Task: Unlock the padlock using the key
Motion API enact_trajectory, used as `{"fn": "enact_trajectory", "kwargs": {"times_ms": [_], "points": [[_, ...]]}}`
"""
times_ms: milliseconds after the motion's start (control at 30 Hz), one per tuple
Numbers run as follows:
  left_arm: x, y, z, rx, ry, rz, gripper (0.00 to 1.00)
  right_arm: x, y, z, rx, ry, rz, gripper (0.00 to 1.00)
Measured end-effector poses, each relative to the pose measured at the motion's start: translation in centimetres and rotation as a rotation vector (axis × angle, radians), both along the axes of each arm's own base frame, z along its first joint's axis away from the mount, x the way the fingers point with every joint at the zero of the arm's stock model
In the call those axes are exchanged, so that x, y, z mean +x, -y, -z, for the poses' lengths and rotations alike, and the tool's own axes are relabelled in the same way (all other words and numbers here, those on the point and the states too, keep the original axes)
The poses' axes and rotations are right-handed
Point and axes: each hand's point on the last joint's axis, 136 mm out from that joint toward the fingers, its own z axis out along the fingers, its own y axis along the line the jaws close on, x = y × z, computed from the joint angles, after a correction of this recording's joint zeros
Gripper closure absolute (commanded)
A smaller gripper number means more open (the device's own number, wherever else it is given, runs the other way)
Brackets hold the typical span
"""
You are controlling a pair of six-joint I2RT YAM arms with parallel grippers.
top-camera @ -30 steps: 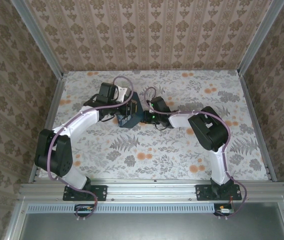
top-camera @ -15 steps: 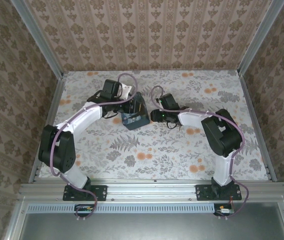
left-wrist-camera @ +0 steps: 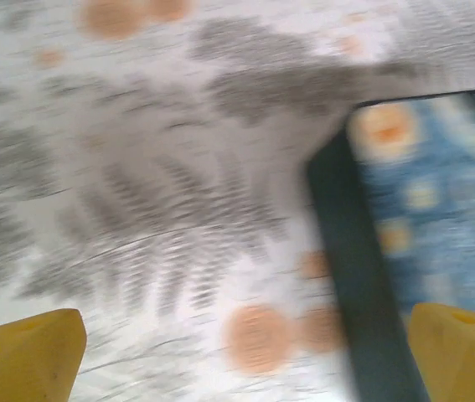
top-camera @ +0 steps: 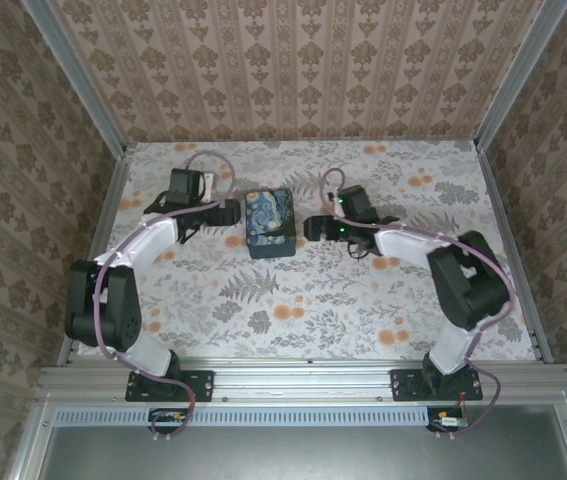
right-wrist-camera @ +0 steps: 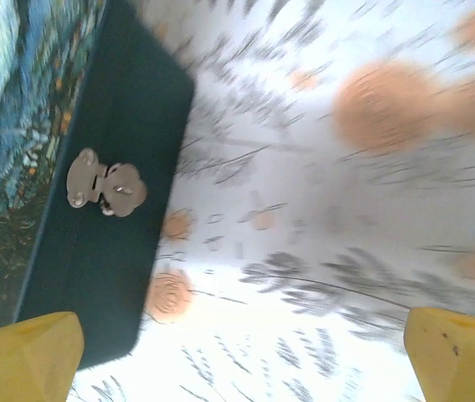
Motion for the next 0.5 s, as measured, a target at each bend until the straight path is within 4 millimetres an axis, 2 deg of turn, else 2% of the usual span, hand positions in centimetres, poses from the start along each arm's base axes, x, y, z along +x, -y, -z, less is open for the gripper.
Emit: {"fn": "enact_trajectory", "kwargs": {"times_ms": [67,133,167,233,300,367,467,500], "points": [[-1.1,-3.3,1.3,0.124,0.069,-0.05,0.0,-0.3,3.7,-3.1,-0.047,0.09,0.071,0.0],[-2.5,-5.8,2.6,0.209,0.098,-0.083,0.0,-1.0,7.9,-5.8,-0.091,0.178,0.162,0.0],[-2.9,-6.9,3.4,0.24,0.105,-0.097,0.0,-1.5,10.2,-6.8,-0.12,0.225,0.217,0.0],[-2.7,-8.8,4.4,0.28,0.124,-0.14,0.01,-2.4,14.0,-7.3,-0.165,0.273,0.312,0.0],[-2.3,-10.2,5.3,0.305,0.148,-0.168,0.0,-3.4,17.0,-6.1,-0.2,0.275,0.375,0.0],[-2.0,-11.0,5.5,0.3,0.194,-0.188,0.0,-4.4,19.4,-3.8,-0.241,0.266,0.419,0.0],[-1.5,-11.9,5.4,0.259,0.264,-0.21,0.0,-6.0,22.1,0.1,-0.275,0.201,0.474,0.0],[-1.5,-12.2,5.3,0.249,0.288,-0.214,0.0,-6.2,22.7,0.9,-0.279,0.199,0.49,0.0]]}}
